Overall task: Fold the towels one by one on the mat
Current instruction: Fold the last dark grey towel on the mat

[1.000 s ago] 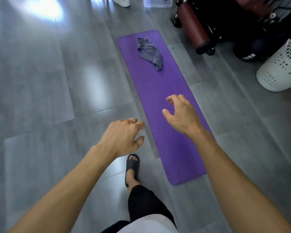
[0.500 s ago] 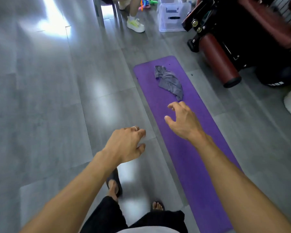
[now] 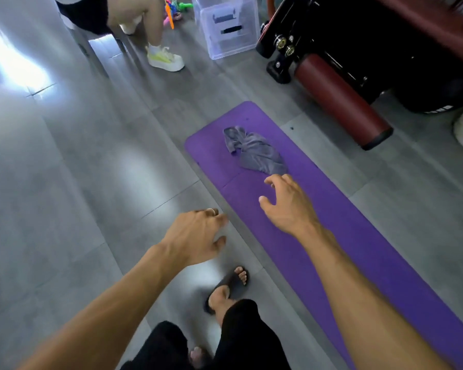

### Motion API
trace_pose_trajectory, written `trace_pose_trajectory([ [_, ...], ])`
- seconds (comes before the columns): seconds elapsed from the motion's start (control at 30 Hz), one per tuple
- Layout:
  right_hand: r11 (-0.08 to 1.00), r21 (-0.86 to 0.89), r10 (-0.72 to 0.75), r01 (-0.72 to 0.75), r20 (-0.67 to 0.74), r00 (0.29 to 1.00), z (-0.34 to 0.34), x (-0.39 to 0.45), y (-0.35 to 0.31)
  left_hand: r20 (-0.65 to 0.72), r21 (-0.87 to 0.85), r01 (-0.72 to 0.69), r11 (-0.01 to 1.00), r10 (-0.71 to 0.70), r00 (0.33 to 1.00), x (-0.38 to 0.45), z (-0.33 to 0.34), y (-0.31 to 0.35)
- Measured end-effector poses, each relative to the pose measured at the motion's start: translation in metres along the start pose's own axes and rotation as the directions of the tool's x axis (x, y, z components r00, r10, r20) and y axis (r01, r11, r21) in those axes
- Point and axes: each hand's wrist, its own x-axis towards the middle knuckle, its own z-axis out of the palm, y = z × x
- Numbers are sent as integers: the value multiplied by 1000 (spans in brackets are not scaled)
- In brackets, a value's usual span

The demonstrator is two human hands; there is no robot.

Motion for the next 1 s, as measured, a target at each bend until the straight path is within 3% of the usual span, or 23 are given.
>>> trace_pose_trajectory([
  [0.2, 994, 20, 109, -109, -6, 994, 29, 130, 46, 25, 7, -109, 994, 109, 994, 150, 12, -59],
  [0.33, 963, 90, 259, -255, -36, 965, 63, 202, 92, 73, 17, -215, 976, 214, 974, 255, 41, -89],
  [0.47, 896, 172, 426, -409, -70, 902, 121, 276, 149, 122, 4, -301, 954, 298, 947, 374, 94, -124],
  [0.67, 834, 177, 543, -522, -104, 833, 228, 387, 252, 159, 90, -419, 903, 403, 901, 535, 212, -174],
  [0.83, 862, 27, 506, -507, -108, 856, 339, 452, 331, 141, 114, -476, 872, 460, 876, 627, 324, -203],
  [1.0, 857, -299, 380, -420, -186, 906, 414, 482, 394, 12, 237, -487, 840, 499, 867, 684, 415, -222],
])
